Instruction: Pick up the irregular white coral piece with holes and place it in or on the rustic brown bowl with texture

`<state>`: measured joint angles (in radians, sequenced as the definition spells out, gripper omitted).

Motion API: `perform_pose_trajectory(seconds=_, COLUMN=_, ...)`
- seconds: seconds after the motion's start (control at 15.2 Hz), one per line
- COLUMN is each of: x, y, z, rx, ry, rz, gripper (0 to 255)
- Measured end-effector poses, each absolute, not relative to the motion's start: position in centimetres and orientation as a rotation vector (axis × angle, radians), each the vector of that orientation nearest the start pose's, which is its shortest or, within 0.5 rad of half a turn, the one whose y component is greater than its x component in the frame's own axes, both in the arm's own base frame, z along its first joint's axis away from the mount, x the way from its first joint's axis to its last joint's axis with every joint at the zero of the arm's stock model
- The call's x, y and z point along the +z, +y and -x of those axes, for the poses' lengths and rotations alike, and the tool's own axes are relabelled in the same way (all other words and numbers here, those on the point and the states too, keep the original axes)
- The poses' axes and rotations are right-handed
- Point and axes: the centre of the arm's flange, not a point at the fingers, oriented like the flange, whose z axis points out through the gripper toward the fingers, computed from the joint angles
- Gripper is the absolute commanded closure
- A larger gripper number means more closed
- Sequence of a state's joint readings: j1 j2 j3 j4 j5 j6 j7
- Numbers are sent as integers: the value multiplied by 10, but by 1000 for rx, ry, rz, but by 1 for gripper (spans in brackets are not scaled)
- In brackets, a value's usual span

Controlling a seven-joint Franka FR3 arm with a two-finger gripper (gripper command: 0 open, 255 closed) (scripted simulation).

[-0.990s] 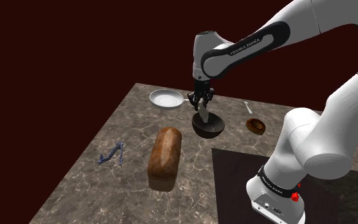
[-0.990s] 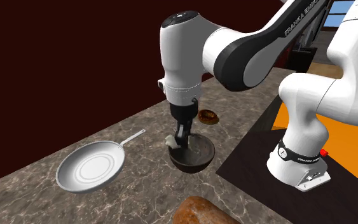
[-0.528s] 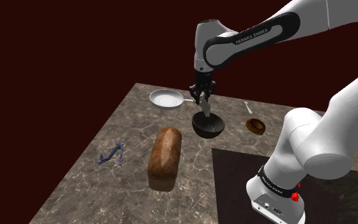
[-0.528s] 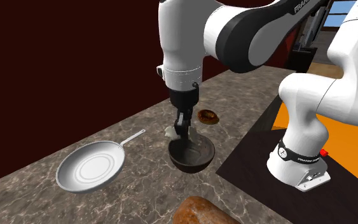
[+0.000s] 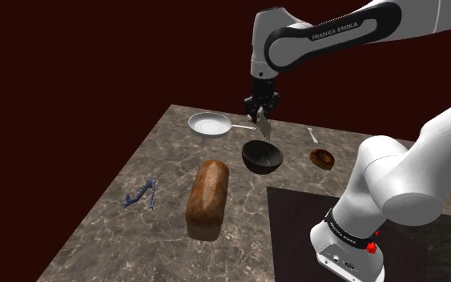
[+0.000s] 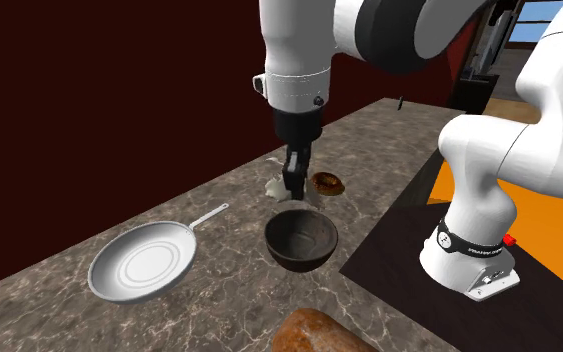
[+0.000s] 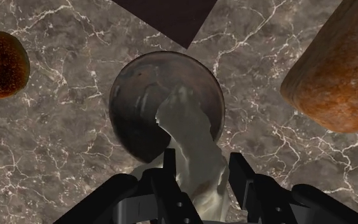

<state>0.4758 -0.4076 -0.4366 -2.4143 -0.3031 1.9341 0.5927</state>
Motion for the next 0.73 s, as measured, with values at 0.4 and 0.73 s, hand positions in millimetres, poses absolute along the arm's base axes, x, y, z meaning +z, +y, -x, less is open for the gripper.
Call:
perform_pose_trajectory(seconds=0.4, x=451, y=-24, z=-381, rx=90, ry=636, rz=3212, gripper=255)
perform_pose_trajectory(seconds=0.73, x=426, y=-23, z=-380, rx=91, ry=636, rz=3213, gripper=255)
